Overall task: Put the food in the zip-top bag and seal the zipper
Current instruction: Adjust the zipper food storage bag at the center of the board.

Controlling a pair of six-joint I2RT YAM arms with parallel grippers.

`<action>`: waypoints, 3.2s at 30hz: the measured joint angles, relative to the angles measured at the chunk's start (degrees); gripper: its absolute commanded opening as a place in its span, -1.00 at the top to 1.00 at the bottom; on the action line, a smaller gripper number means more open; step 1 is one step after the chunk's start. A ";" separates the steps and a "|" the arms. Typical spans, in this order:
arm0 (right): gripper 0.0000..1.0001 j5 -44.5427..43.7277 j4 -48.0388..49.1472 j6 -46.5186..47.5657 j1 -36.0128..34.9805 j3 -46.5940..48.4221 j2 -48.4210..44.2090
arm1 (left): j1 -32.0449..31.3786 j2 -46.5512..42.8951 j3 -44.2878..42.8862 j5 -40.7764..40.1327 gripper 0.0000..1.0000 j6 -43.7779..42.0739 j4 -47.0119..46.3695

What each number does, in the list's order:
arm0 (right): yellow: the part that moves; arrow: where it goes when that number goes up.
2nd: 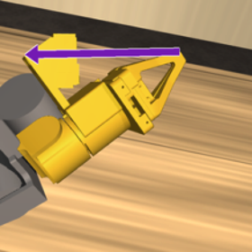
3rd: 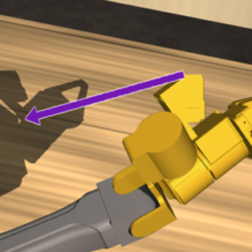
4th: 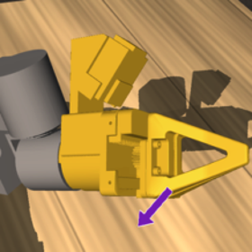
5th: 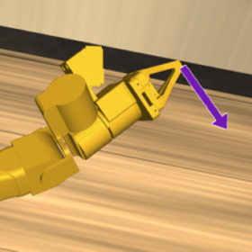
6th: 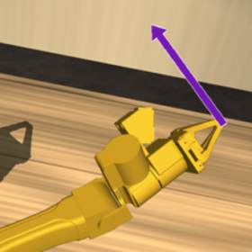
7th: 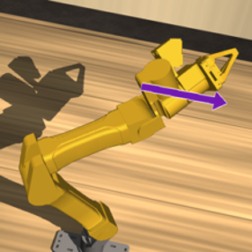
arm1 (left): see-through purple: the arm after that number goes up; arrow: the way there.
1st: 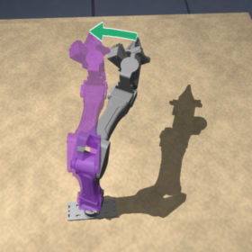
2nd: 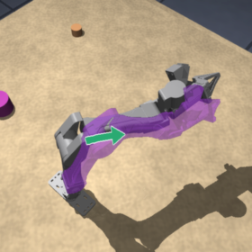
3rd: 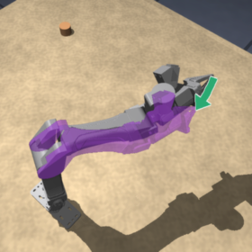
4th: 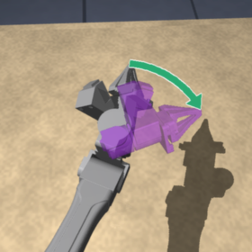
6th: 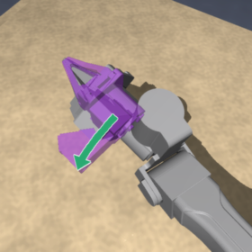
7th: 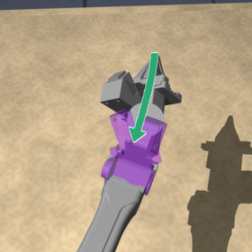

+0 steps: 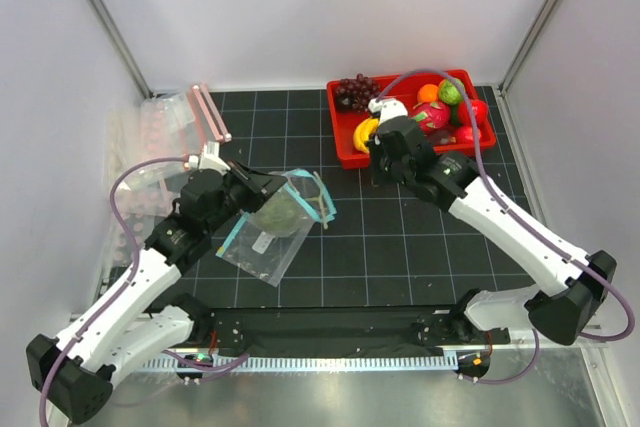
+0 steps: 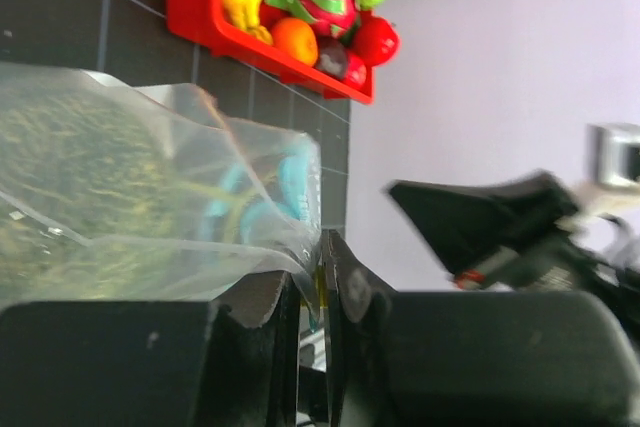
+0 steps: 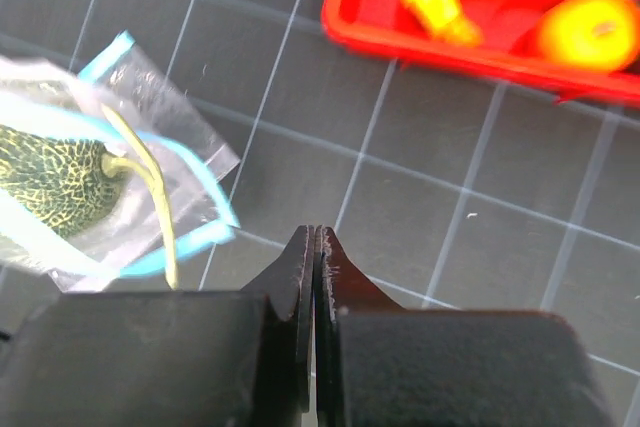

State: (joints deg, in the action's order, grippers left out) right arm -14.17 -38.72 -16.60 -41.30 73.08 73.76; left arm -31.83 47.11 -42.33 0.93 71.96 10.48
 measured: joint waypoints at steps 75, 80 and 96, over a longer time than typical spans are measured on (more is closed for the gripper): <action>0.98 3.26 12.07 4.90 -2.49 4.98 14.08 | 2.99 -16.00 16.31 -7.39 0.63 -13.92 -10.56; 0.98 -1.16 9.40 4.39 -2.34 4.28 6.45 | 3.06 -16.31 16.17 -8.13 -0.73 -15.41 -10.60; 0.98 2.58 8.28 6.40 -2.14 2.01 8.46 | -10.99 7.74 -0.61 -9.49 -1.00 -35.74 -3.82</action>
State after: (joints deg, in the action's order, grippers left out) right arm -11.60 -30.44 -10.20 -43.44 75.09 82.21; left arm -42.83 54.85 -42.94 -8.56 36.23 6.66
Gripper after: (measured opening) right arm 0.041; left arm 0.996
